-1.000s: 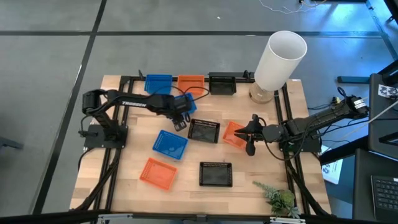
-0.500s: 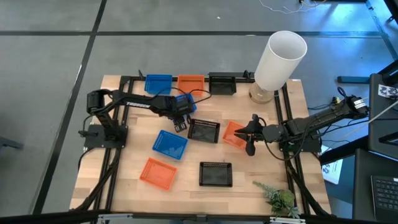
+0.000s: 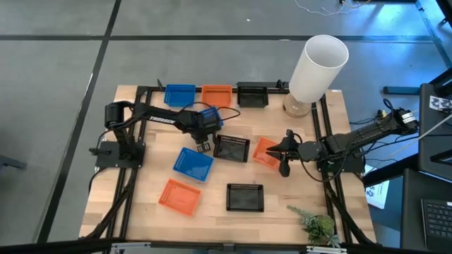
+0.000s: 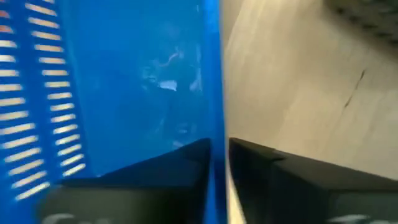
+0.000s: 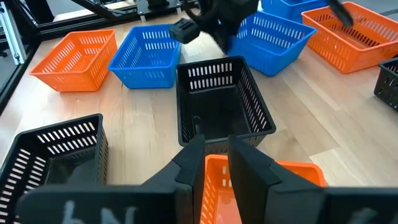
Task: Stack baskets by color
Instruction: Stack the middle blue bin on the top blue bin
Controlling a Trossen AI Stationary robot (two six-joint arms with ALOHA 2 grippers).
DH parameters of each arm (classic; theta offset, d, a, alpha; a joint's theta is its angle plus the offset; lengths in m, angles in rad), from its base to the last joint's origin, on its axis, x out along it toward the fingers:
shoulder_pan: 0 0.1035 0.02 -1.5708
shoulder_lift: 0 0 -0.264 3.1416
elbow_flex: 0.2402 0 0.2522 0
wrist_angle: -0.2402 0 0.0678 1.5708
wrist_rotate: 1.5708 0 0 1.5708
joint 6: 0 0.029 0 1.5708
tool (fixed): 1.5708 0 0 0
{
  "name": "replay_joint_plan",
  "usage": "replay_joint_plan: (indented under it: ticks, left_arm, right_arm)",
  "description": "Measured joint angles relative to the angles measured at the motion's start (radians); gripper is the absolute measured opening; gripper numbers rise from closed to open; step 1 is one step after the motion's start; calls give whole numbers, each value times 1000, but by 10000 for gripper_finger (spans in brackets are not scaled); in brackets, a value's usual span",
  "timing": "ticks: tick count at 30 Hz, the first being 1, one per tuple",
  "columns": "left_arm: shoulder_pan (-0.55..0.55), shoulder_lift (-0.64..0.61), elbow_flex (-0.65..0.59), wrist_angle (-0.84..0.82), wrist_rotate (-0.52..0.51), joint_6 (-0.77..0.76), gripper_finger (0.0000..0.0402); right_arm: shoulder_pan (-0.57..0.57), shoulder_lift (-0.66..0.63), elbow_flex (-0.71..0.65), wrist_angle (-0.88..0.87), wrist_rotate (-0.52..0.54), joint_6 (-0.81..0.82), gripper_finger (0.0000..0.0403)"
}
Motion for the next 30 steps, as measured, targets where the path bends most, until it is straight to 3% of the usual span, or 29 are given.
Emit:
replay_joint_plan:
  ticks: [2, 11, 21, 25, 30]
  left_arm:
    - [0, -4, 3, 1, -4, 0, 10]
    - [-13, -89, 101, -257, -23, -19, 1]
    - [-8, -274, 270, -567, -232, 99, 0]
    - [69, -355, 274, -598, -289, 220, 0]
    - [231, -398, 274, -593, -265, 407, 0]
  right_arm:
    - [0, 0, 0, 0, 0, -1, 70]
    - [0, 0, 0, -12, 0, -1, 70]
    - [0, 1, 0, -9, 0, 0, 70]
    - [0, 1, 0, -5, 0, 1, 70]
    - [0, 1, 0, 4, 0, 0, 70]
